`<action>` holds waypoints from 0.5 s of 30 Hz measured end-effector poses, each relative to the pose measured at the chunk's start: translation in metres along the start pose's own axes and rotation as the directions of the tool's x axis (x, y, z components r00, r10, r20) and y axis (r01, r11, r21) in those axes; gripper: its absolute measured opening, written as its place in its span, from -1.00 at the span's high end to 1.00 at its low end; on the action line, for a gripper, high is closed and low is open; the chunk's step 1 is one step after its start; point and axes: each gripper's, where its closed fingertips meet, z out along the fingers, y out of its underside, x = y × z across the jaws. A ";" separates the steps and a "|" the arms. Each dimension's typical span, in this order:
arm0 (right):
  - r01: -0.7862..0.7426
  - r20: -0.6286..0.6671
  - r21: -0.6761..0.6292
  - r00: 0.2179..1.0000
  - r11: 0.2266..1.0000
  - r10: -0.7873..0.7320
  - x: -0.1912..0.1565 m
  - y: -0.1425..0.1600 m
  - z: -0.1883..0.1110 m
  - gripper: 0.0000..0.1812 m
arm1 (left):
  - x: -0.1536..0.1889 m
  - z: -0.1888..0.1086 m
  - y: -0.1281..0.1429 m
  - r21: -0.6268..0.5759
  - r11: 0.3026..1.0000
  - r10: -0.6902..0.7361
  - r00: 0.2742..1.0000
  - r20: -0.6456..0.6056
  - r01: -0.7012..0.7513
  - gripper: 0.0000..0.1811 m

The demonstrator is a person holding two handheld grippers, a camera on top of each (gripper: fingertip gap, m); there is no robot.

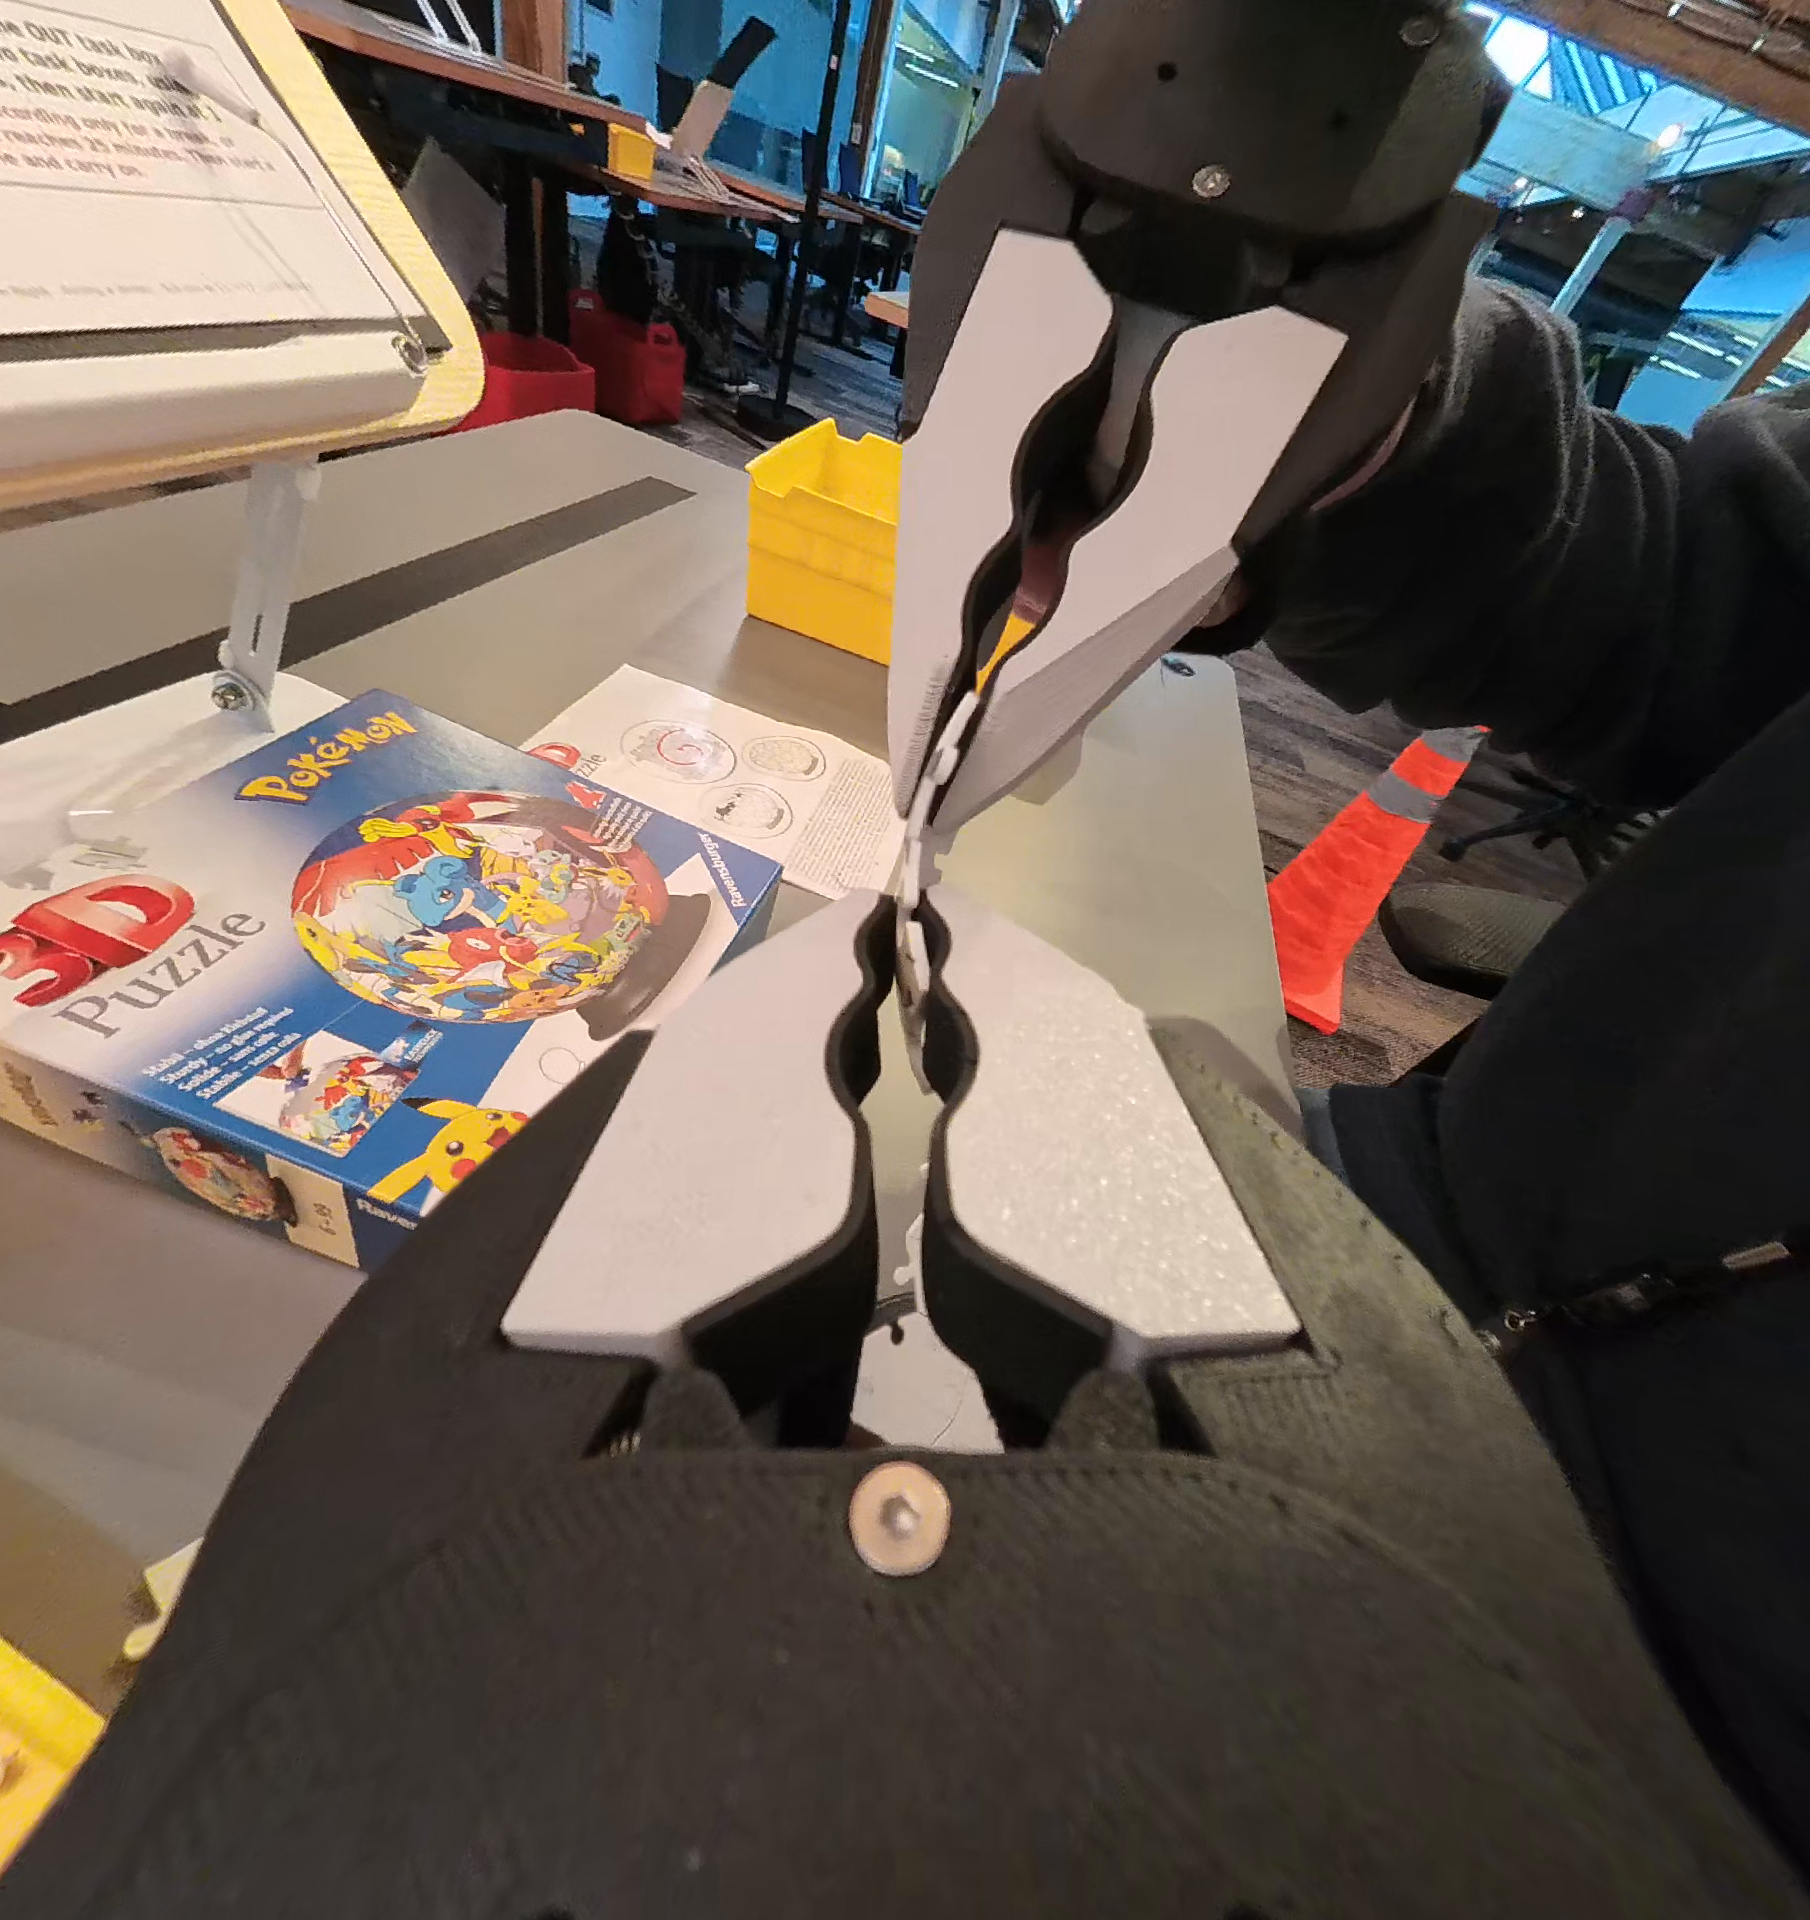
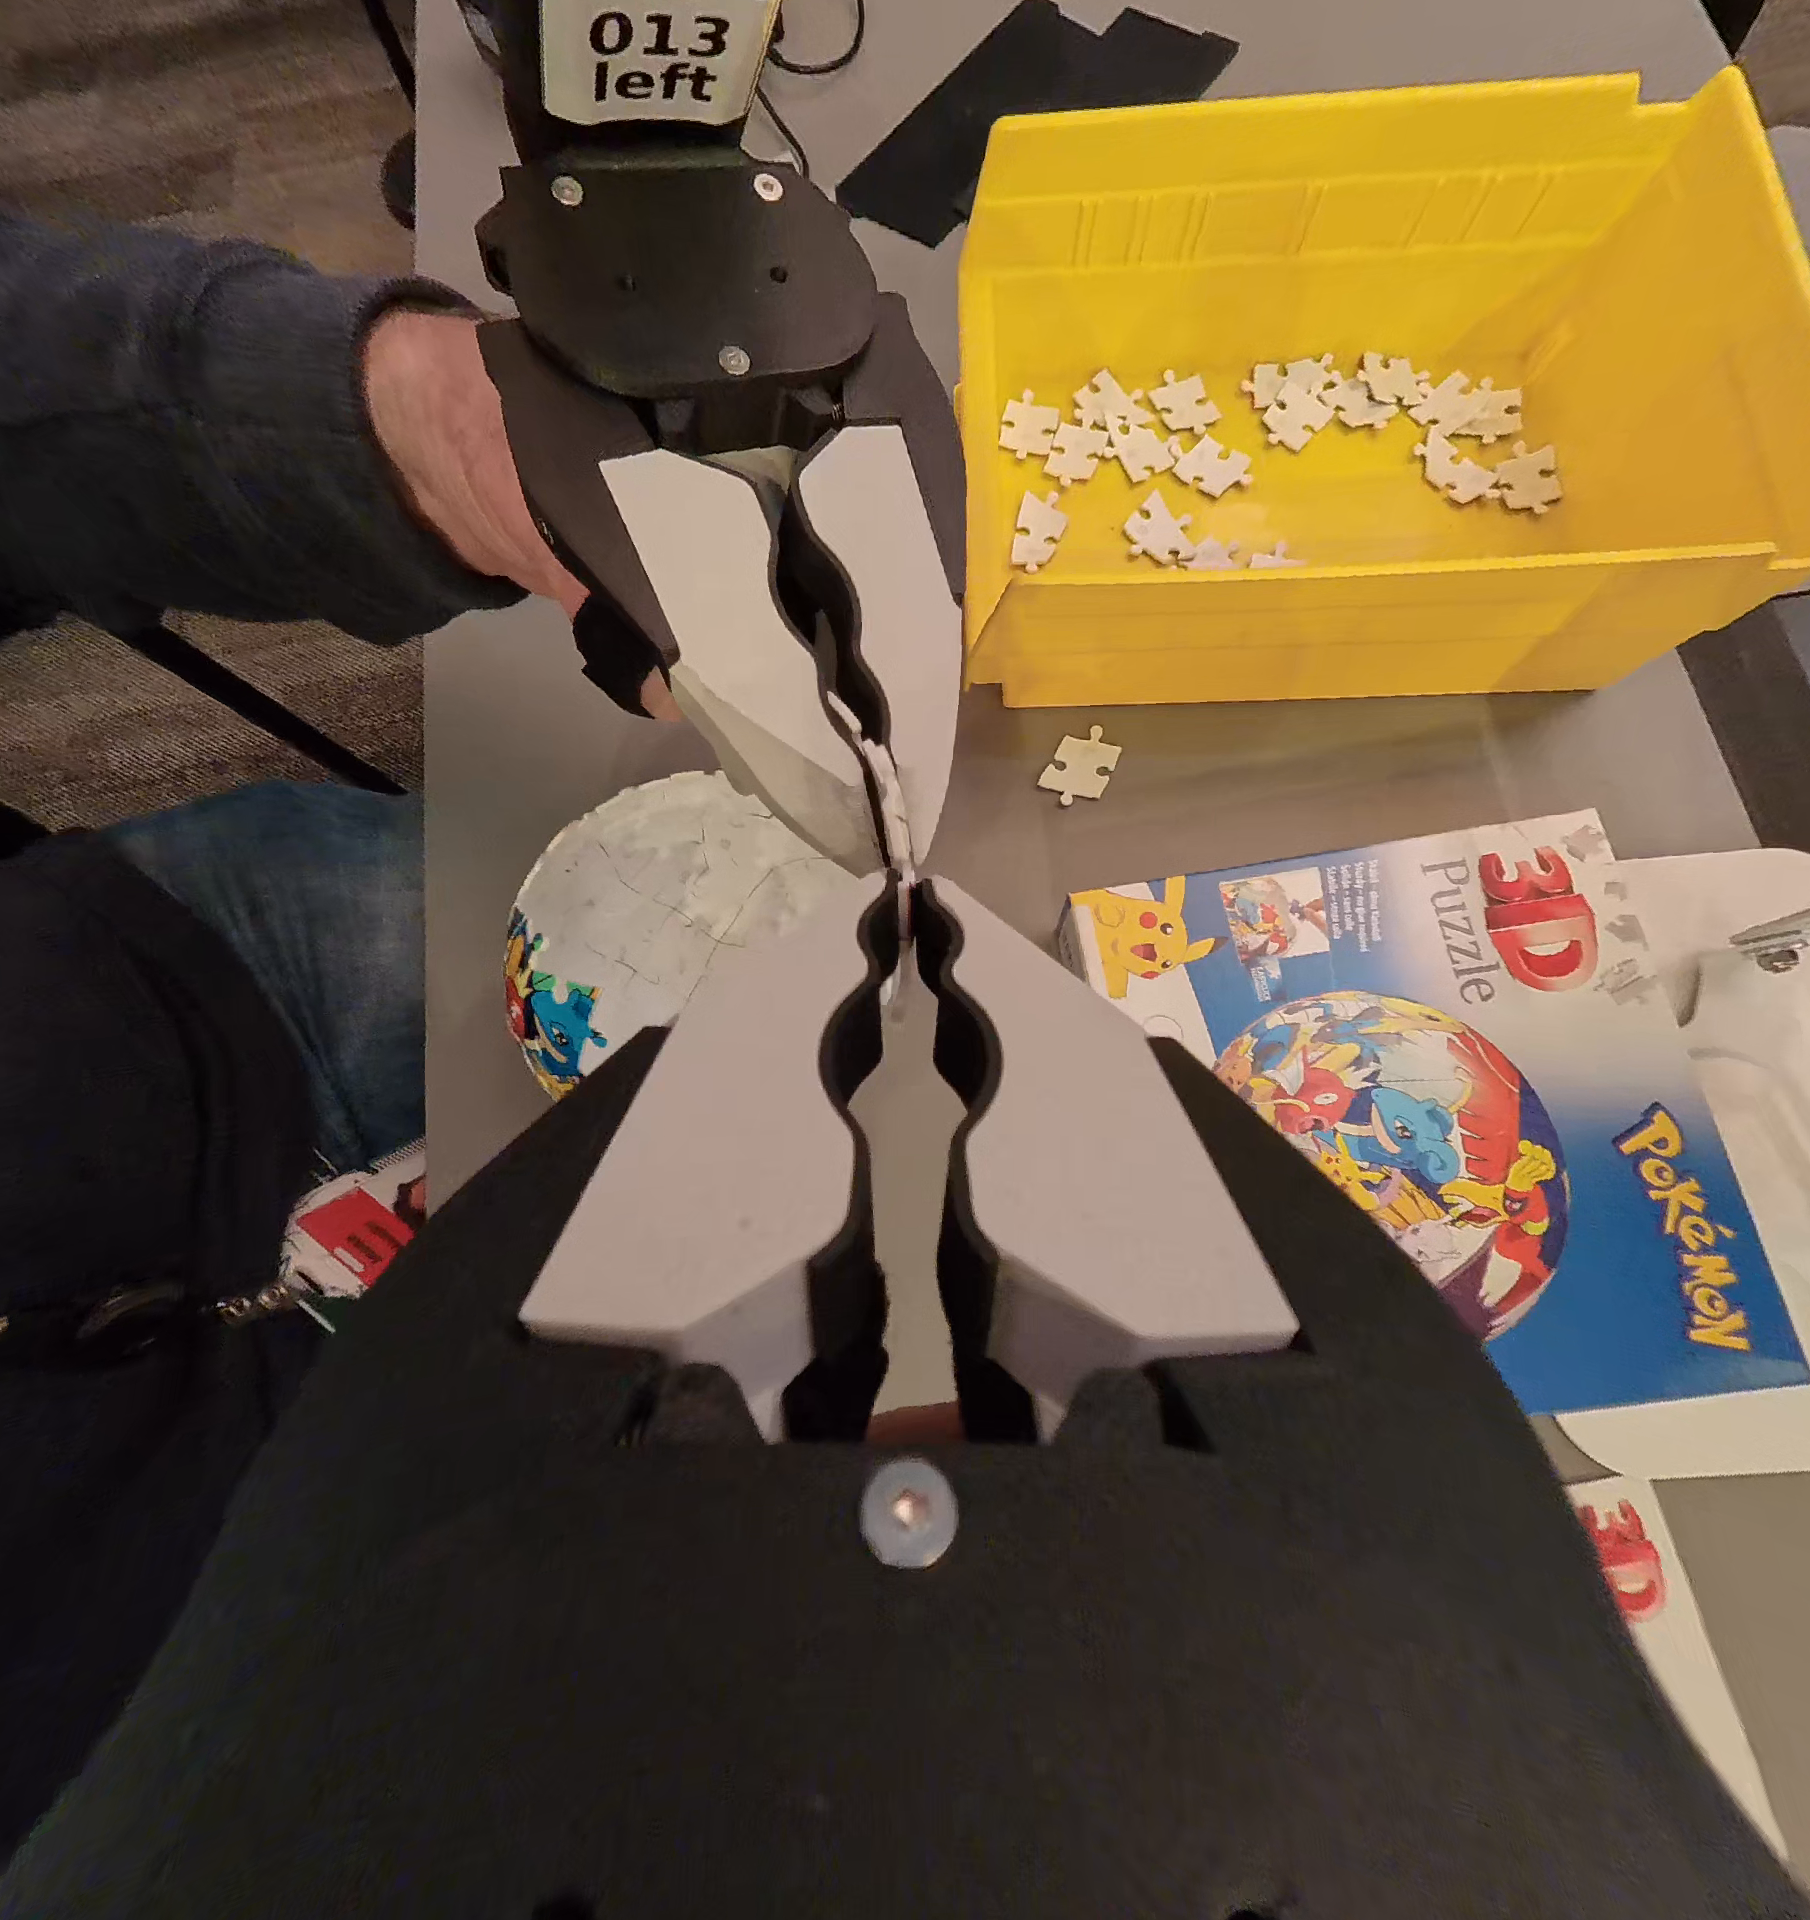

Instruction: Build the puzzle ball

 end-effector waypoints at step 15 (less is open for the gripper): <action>0.033 0.012 0.042 0.999 0.999 -0.034 -0.004 -0.003 -0.006 1.00 | 0.007 0.001 -0.005 -0.013 0.999 -0.041 0.994 -0.098 0.040 0.97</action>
